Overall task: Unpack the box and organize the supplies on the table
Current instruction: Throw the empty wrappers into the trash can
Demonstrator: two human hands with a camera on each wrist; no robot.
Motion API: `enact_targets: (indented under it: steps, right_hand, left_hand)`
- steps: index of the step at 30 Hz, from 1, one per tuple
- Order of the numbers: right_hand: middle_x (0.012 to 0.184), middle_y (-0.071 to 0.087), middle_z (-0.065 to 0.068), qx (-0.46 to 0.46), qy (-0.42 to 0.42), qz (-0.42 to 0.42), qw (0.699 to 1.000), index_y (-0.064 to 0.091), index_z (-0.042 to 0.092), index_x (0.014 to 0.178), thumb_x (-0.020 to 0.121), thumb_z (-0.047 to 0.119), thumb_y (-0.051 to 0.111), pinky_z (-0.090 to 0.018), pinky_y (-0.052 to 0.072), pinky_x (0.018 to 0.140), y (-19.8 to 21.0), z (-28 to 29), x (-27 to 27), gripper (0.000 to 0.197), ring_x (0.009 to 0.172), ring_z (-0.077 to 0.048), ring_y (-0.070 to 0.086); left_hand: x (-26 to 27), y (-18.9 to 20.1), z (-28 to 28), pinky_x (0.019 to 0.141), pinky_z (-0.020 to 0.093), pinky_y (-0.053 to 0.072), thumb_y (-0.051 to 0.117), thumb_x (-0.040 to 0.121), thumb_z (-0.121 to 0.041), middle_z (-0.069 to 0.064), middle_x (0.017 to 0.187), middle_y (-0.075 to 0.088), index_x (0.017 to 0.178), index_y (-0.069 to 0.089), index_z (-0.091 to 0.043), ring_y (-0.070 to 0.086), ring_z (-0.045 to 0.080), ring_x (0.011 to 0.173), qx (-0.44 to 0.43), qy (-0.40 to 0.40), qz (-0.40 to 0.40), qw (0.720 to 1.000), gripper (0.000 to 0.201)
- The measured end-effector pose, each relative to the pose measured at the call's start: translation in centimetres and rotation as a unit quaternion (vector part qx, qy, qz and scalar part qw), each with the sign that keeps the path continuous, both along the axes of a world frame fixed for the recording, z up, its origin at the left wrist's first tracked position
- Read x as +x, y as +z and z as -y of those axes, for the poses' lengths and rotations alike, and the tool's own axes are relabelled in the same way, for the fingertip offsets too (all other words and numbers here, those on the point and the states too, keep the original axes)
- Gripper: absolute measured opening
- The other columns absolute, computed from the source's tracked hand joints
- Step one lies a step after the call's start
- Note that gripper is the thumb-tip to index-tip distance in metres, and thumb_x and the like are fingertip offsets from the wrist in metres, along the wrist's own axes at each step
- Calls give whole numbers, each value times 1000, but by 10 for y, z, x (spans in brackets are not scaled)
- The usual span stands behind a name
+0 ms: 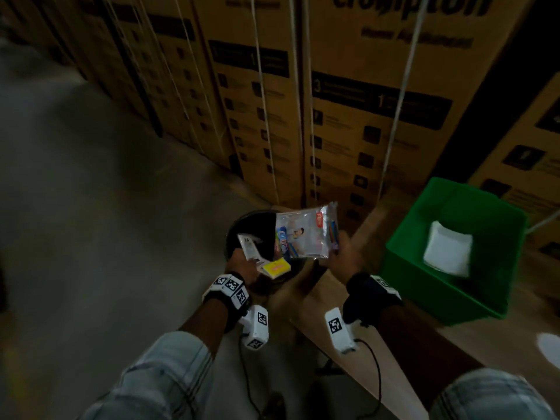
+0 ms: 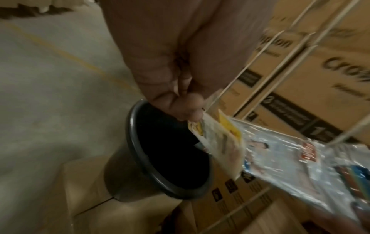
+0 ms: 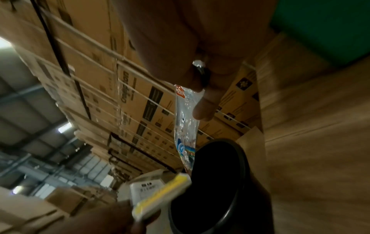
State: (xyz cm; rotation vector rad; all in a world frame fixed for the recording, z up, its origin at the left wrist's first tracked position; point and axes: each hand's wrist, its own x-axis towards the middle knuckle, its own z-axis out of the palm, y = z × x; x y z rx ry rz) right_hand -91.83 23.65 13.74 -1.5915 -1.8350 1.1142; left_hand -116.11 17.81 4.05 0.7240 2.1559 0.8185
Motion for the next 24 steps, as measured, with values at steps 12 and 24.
enact_targets:
  steps: [12, 24]
  right_hand:
    - [115, 58, -10, -175, 75, 77, 979, 30, 20, 144, 91, 10, 51, -37, 45, 85, -74, -32, -80, 58, 110, -33, 54]
    - [120, 63, -10, 3, 206, 218, 954, 57, 13, 120, 92, 14, 45, -33, 47, 87, -22, -9, -11, 31, 109, -28, 59]
  left_hand:
    - [-23, -5, -29, 86, 44, 57, 56, 86, -1, 9, 83, 61, 77, 53, -26, 64, 28, 83, -61, -82, 99, 990, 27]
    - [67, 67, -31, 94, 36, 48, 44, 96, -15, 13, 119, 64, 110, 63, -12, 60, 31, 109, -23, -362, -131, 923, 25]
